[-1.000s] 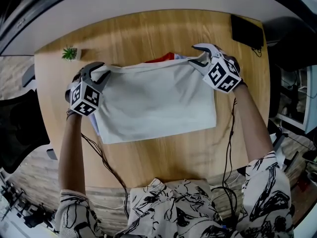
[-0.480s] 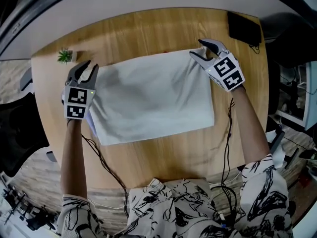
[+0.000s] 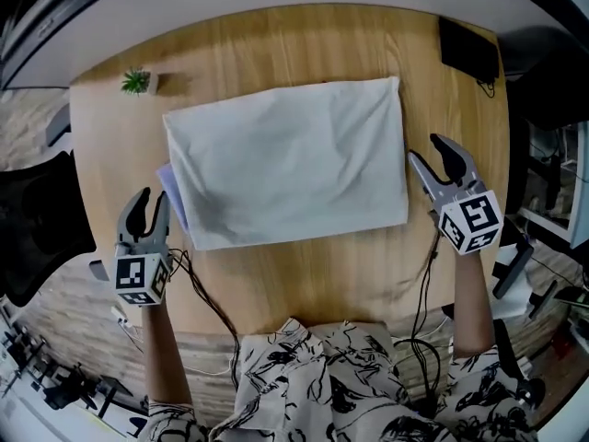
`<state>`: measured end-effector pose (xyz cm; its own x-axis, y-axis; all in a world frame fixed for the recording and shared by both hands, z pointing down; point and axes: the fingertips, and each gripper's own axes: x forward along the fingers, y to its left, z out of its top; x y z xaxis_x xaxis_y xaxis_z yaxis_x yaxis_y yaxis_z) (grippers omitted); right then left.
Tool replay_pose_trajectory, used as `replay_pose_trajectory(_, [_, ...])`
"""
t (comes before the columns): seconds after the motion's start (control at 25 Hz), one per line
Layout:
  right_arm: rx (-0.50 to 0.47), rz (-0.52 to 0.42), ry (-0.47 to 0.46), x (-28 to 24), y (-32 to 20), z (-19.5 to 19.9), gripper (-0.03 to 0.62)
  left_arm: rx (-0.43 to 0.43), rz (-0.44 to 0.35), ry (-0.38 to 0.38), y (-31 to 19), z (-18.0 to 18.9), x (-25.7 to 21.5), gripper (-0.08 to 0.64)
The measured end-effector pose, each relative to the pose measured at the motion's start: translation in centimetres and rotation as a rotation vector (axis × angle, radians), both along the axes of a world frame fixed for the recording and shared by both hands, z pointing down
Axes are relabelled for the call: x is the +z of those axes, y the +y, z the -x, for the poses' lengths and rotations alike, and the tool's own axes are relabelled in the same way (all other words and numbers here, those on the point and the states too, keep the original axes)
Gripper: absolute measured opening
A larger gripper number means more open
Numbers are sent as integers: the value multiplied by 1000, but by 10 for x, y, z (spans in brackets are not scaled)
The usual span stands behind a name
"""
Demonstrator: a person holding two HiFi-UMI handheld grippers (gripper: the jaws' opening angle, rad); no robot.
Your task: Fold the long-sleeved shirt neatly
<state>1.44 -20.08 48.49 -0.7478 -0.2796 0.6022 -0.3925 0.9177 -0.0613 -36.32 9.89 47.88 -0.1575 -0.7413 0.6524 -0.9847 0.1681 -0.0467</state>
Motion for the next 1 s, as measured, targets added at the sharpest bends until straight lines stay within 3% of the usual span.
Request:
replay_pose_trajectory(0.24, [81,163,35,28,90,-49,236,-55,79,194,76,-63,30,144])
replay_pose_trajectory(0.44, [119,212,91,58,133,-73,241,-53,138,301,107,-94,64,144])
replay_pose_trajectory(0.52, [140,226,104,69,137,-77,238,-31,155,286,112,-96,73,141])
replay_pose_trajectory(0.64, [165,247,100,78,139,-78,133,14,170,234,115,-99,82,76])
replay_pose_trajectory(0.72, [166,237,117,82,140,-81,116,22,164,244,114,-103,87,20])
replay_pose_trajectory(0.8, [173,223,148,87,140,-86,60,36,171,234,113,-105,88,17])
replay_pose_trajectory(1.0, [212,220,179,94,140,-101,91,30,219,194,125,-102,86,14])
